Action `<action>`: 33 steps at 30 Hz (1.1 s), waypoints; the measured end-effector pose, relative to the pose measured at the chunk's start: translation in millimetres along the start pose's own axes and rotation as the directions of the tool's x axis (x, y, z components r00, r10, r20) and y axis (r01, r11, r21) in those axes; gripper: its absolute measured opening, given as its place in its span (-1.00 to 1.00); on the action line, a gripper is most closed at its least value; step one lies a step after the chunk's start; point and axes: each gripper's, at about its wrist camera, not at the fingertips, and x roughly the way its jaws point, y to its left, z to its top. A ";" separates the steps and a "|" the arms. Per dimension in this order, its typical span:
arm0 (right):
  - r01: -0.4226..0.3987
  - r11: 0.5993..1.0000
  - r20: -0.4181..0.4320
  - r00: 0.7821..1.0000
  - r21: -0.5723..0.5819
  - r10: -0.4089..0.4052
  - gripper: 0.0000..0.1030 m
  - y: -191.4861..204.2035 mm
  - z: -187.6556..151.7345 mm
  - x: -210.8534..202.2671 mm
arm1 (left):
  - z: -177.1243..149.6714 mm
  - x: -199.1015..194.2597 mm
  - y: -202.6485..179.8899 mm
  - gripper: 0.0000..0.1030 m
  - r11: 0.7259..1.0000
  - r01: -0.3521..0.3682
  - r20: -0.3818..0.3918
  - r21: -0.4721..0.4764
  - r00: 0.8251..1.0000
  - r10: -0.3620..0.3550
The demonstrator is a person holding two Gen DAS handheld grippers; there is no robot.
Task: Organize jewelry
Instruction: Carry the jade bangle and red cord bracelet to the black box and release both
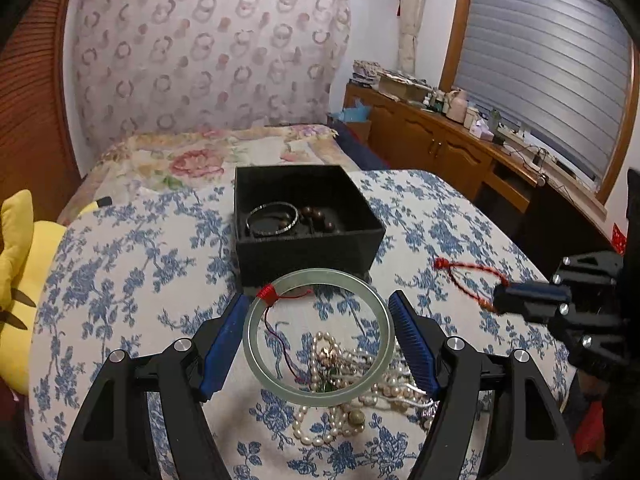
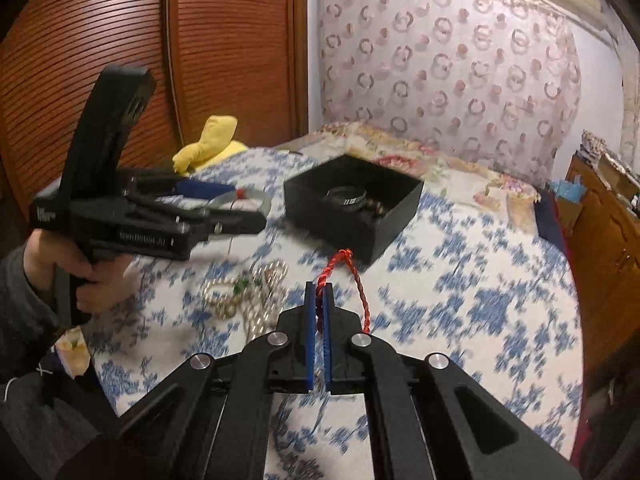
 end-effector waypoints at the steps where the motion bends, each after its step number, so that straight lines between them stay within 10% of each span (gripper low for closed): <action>1: 0.005 1.000 0.007 1.000 -0.005 -0.005 -0.93 -1.7 5.5 0.2 | 2.3 0.1 -0.2 0.34 1.000 -0.003 0.005 0.002 1.000 0.003; 17: 0.060 0.998 0.066 0.996 -0.017 -0.059 -0.93 -30.1 71.3 21.0 | 55.9 23.1 7.4 0.34 0.999 -0.046 0.038 0.016 0.998 0.045; 33: 0.071 0.997 0.055 0.996 -0.010 -0.071 -0.93 -46.9 78.9 52.5 | 81.7 104.1 36.9 0.34 0.996 -0.033 -0.083 -0.086 0.996 0.026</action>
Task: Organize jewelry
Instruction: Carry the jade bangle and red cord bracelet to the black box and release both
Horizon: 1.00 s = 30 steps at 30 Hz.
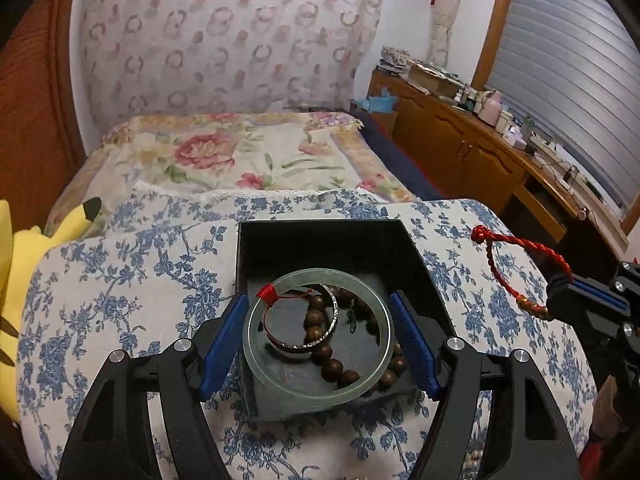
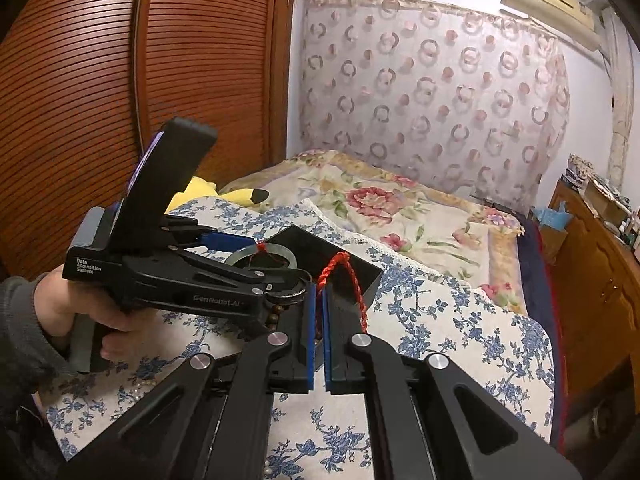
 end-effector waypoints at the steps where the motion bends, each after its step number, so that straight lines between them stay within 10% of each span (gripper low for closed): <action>1: 0.000 1.000 -0.002 1.000 0.002 0.000 -0.93 -0.8 0.7 1.8 | 0.2 0.6 1.1 0.34 1.000 0.006 -0.001 -0.005 1.000 -0.006; 19: -0.022 0.999 -0.043 0.999 0.033 0.023 -0.93 -10.2 -1.4 32.9 | -7.9 -8.2 3.3 0.36 1.000 -0.005 0.019 -0.001 1.000 0.005; 30: -0.033 0.998 -0.119 0.992 0.061 0.040 -0.92 -8.1 7.0 82.3 | -31.0 -56.1 24.3 0.78 0.994 -0.107 0.166 0.001 0.980 0.106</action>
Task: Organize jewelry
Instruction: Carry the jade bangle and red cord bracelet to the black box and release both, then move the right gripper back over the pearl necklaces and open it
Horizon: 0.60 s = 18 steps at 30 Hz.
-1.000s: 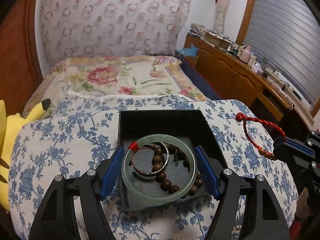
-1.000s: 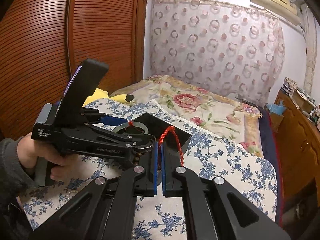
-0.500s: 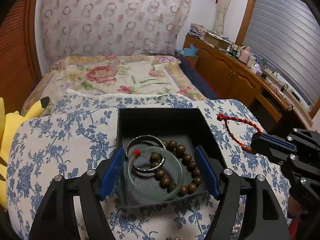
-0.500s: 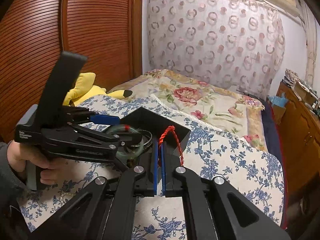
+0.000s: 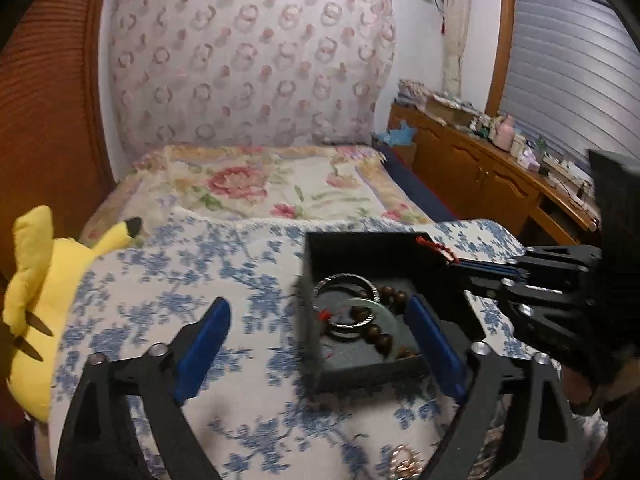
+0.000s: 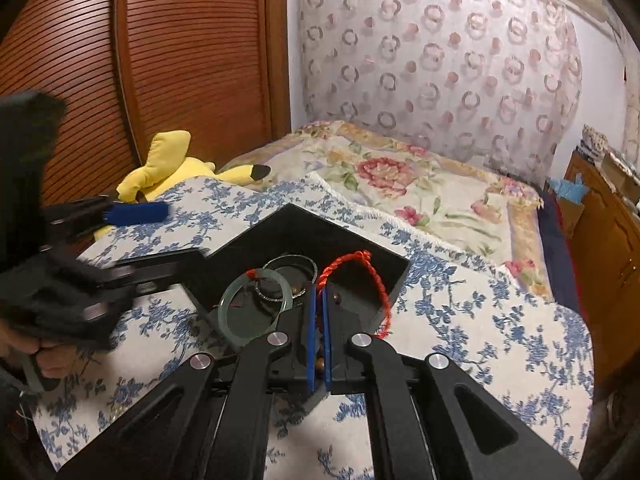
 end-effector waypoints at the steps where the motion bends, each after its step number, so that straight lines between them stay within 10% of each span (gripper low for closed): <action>1: 0.001 1.000 -0.005 1.000 0.004 -0.001 -0.91 -0.2 1.5 3.1 | -2.2 -5.5 3.9 0.84 1.000 -0.007 0.022 -0.004 1.000 0.008; 18: -0.049 0.997 0.033 0.998 0.063 0.047 -0.44 -12.4 9.3 -10.4 | -37.6 -40.7 31.4 0.86 0.999 0.020 -0.015 -0.032 1.000 -0.020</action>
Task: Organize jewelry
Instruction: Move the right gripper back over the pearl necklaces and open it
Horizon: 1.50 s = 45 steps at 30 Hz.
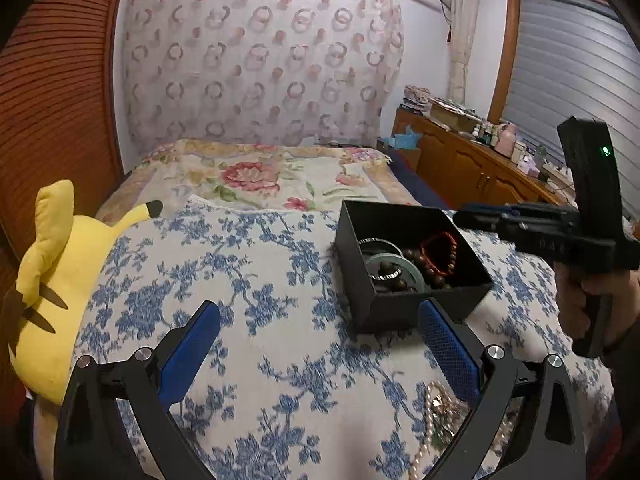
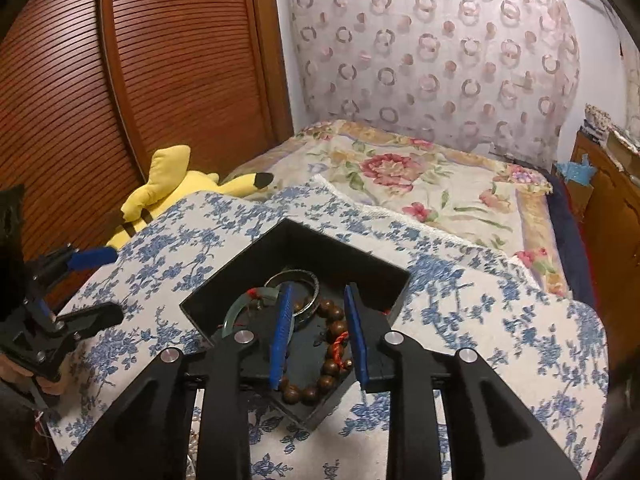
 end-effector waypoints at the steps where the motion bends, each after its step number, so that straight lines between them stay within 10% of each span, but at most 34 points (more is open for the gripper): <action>1: -0.001 1.000 0.002 1.000 0.004 0.001 -0.44 -0.7 -0.6 -2.8 | -1.4 -2.3 -0.6 0.86 1.000 0.005 -0.001 0.000 1.000 -0.005; 30: -0.091 0.992 -0.131 0.988 -0.091 0.079 -0.21 64.6 -139.9 -59.6 | -83.5 -50.1 -23.3 0.86 0.999 0.044 -0.072 0.000 0.996 -0.044; 45: -0.120 0.982 -0.174 0.980 -0.148 0.093 0.36 87.4 -147.6 -51.3 | -86.1 -54.4 -26.2 0.86 0.999 0.046 -0.073 0.005 0.996 -0.045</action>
